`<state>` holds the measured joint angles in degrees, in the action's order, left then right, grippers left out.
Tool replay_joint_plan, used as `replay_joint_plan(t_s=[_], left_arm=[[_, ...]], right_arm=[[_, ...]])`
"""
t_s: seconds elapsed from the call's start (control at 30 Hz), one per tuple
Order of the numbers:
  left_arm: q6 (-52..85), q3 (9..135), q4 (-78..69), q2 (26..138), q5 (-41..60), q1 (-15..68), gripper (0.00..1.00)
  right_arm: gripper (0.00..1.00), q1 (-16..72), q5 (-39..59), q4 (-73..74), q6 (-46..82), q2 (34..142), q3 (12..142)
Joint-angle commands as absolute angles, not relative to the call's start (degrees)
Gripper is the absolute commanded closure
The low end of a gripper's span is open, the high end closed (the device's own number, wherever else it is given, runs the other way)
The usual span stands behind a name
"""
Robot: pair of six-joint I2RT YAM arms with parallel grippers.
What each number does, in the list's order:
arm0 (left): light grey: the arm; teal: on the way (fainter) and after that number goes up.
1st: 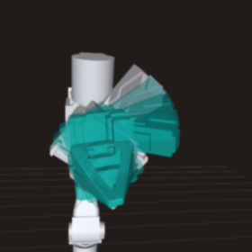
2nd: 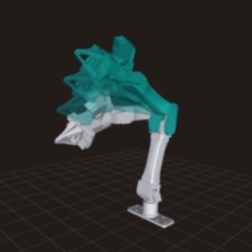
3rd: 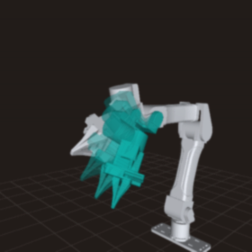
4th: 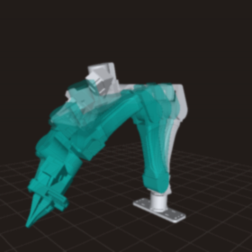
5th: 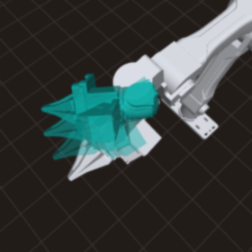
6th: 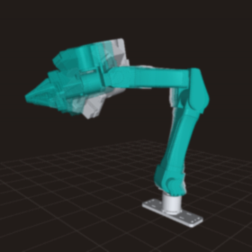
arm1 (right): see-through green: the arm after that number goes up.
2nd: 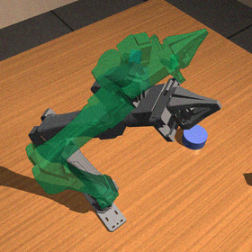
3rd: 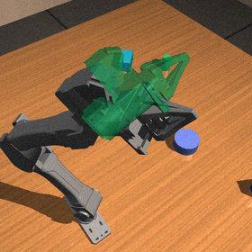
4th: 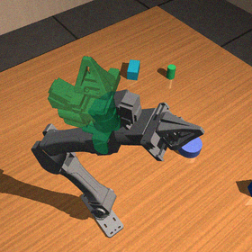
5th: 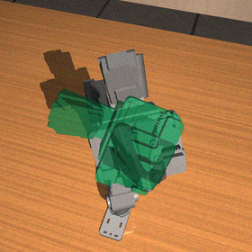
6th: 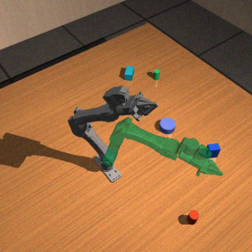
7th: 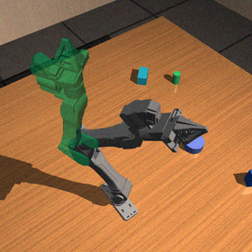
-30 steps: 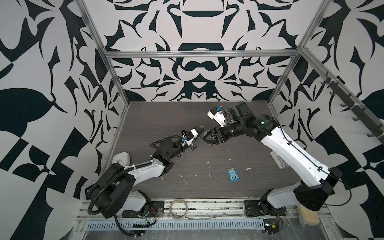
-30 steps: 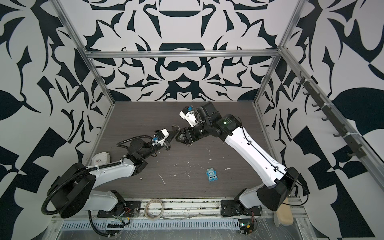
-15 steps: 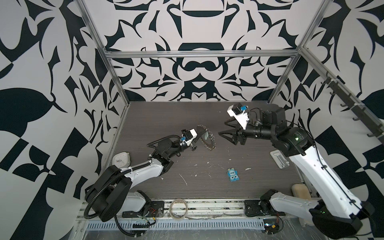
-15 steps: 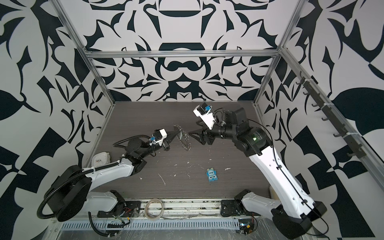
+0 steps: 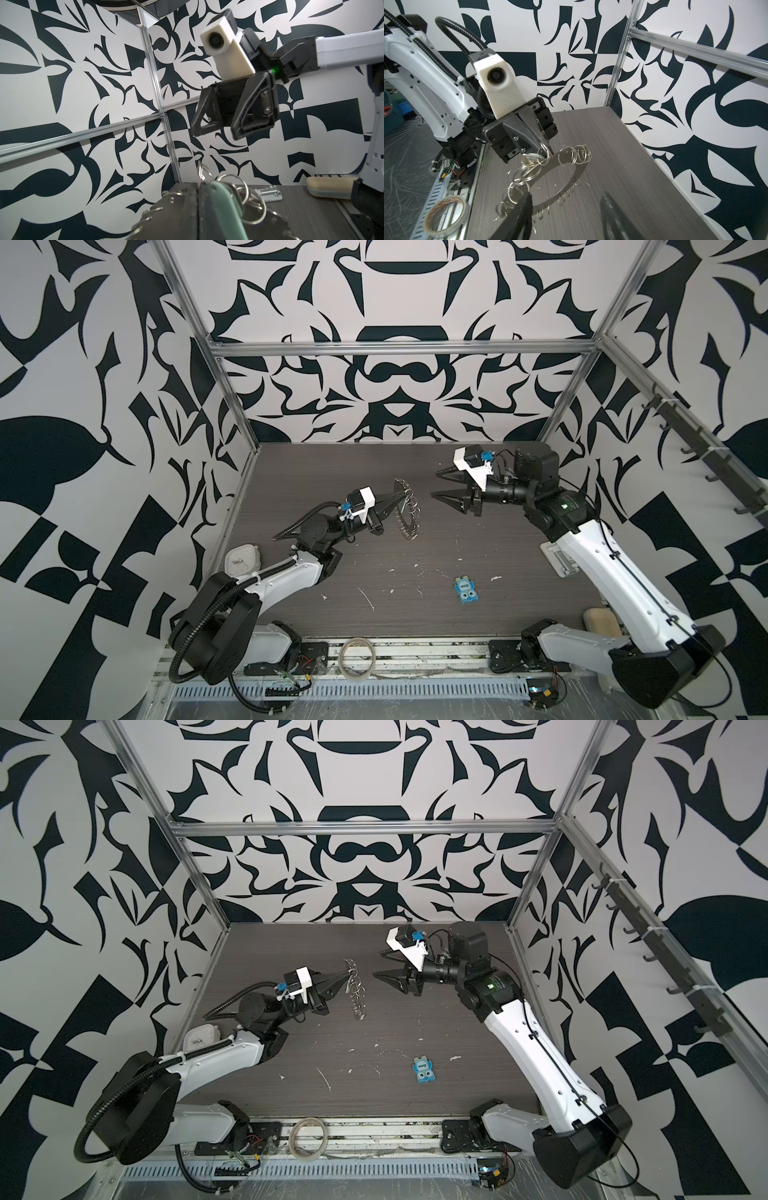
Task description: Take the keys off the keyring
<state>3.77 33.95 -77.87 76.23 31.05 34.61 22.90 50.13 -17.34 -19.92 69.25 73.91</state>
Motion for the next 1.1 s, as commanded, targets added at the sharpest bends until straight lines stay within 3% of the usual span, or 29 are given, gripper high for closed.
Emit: replay_joint_plan(t_s=[0.0,1.07], left_arm=[[6.7,35.9,-82.4,74.4,32.6,34.2,1.00],[7.6,36.9,-82.5,76.2,33.3,34.2,1.00]], right_arm=[[0.46,22.5,52.9,-12.7,-19.6,71.2,75.3],[0.49,27.7,56.2,-10.2,-16.0,74.4,76.9]])
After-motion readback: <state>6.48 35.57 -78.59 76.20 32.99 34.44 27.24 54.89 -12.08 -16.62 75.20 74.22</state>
